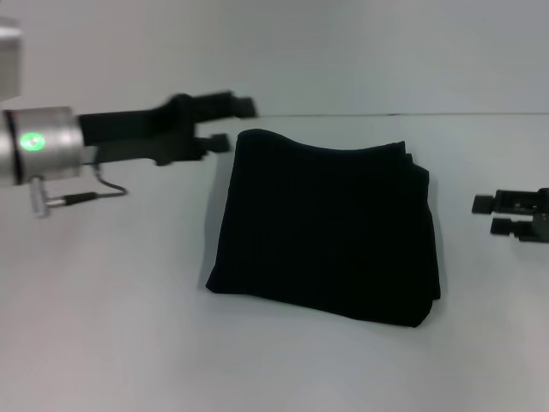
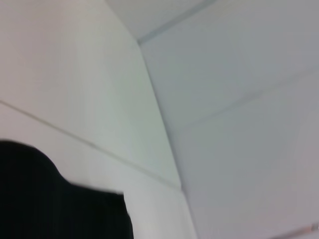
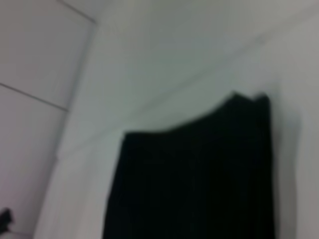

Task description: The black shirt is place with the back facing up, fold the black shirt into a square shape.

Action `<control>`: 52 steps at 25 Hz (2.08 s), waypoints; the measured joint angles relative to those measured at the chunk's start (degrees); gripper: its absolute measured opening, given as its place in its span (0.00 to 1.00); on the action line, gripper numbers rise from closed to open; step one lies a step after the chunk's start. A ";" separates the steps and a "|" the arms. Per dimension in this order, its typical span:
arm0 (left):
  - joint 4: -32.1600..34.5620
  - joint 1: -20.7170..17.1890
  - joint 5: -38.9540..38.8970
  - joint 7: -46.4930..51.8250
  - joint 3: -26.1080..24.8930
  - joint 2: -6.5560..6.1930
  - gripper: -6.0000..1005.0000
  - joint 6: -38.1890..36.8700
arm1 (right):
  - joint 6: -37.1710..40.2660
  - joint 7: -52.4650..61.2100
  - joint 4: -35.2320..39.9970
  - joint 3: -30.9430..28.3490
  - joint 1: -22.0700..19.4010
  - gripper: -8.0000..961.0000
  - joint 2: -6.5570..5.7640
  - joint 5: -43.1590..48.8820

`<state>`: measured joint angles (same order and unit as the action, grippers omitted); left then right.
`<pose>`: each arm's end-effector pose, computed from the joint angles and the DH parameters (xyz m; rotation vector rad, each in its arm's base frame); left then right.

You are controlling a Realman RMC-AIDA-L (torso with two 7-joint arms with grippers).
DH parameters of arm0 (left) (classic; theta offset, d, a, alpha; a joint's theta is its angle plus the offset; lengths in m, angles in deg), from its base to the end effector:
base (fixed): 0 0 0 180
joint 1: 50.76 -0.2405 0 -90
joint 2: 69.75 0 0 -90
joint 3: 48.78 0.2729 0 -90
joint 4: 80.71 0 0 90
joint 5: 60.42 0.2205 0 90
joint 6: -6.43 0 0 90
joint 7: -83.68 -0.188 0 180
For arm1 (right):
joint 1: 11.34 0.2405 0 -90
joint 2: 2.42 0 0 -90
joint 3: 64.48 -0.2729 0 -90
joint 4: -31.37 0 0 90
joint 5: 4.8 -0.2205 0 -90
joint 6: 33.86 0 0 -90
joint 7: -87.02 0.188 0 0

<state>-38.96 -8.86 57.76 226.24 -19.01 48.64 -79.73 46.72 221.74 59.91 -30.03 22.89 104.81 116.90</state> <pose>-0.2041 0.4354 -0.0042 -2.2305 -1.8549 -0.9823 0.3275 0.4038 0.0224 -2.0672 1.9051 0.6541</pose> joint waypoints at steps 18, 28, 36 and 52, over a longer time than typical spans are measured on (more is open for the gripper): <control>-0.33 -1.80 -0.70 -2.35 -8.87 -0.38 0.87 -1.23 | 1.12 12.29 -1.21 0.37 8.02 0.75 1.26 14.14; -0.49 -2.01 -1.91 -3.45 -9.24 -0.13 0.87 -1.03 | -6.09 11.42 -4.00 0.53 9.36 0.68 3.61 14.85; -2.65 -2.05 -2.27 -4.55 -9.23 -0.24 0.87 0.42 | -10.30 10.21 -4.16 1.09 10.44 0.68 6.24 14.74; -3.38 -2.09 -3.02 -5.24 -9.30 -0.27 0.87 0.94 | -16.16 10.34 -4.94 5.81 11.56 0.56 7.85 15.12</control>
<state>-42.34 -10.95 54.74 221.01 -28.31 48.37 -78.79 30.56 232.08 54.96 -24.22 34.45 112.66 132.02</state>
